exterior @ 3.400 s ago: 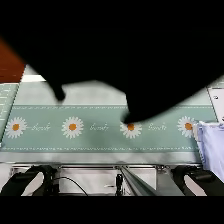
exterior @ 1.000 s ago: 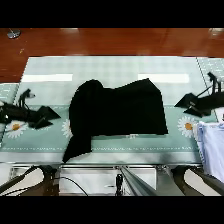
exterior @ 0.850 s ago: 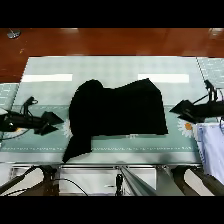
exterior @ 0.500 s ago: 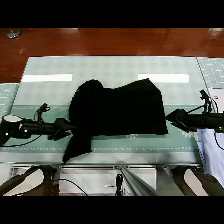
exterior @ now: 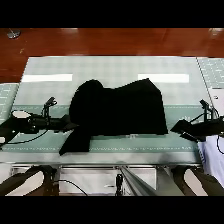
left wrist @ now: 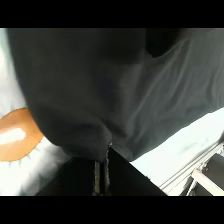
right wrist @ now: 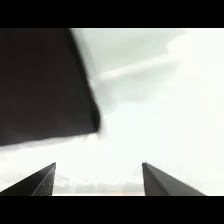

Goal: Fold the shirts.

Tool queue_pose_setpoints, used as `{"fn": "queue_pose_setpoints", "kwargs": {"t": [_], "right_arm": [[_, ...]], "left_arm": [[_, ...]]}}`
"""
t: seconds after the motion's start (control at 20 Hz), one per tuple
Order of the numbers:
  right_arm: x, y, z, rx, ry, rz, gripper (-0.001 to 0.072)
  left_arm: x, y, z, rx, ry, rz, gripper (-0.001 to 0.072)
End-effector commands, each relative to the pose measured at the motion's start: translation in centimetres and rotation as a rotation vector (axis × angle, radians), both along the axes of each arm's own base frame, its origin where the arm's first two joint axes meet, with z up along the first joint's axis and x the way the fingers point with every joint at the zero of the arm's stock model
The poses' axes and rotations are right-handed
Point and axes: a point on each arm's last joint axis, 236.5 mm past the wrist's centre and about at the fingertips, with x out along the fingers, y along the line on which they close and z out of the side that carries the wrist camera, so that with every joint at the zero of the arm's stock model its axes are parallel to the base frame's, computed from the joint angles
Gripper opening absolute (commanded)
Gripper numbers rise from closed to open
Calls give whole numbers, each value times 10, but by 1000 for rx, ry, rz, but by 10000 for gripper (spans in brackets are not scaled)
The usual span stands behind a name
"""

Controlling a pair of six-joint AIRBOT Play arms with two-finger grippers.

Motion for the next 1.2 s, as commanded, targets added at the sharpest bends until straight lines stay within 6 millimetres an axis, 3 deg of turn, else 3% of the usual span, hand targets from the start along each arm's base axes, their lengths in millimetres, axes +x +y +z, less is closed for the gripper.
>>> {"fn": "queue_pose_setpoints", "kwargs": {"t": [0.0, 0.25, 0.45, 0.65, 0.7, 0.75, 0.8, 0.85, 0.9, 0.95, 1.0, 1.1, 1.15], "right_arm": [[-15, -3, -8, -4, 89, 1, 623], [19, 23, -24, 154, 46, -34, 623], [23, 41, -47, 185, 95, 23, 623], [71, 69, -41, 230, 2, 10, 615], [77, 75, -39, 227, 3, 32, 458], [82, 83, -37, 229, -3, 63, 152], [89, 91, -31, 225, -29, 110, 21], [98, 96, -20, 217, -57, 153, 21], [109, 100, -3, 220, -86, 192, 21], [127, 101, 25, 213, -140, 224, 21], [154, 100, 66, 198, -237, 239, 20], [210, 96, 179, 148, -516, 245, 20], [230, 92, 253, 108, -692, 249, 20]], "left_arm": [[4, -2, 4, -1, -20, -11, 28], [5, -1, 3, 1, -22, -8, 28], [5, -1, 3, 4, -24, -5, 28], [6, -1, 3, 4, -24, -4, 28], [6, -1, 3, 4, -25, -4, 28], [6, -1, 4, 1, -25, -2, 29], [8, -2, 6, -8, -29, 3, 28], [12, -4, 14, -13, -67, -32, 27], [20, -6, 29, -24, -109, -59, 26], [38, -7, 56, -33, -184, -76, 26], [62, -5, 92, -31, -281, -72, 26], [117, 1, 199, -1, -553, -42, 26], [136, 4, 268, 19, -718, -38, 26]]}}
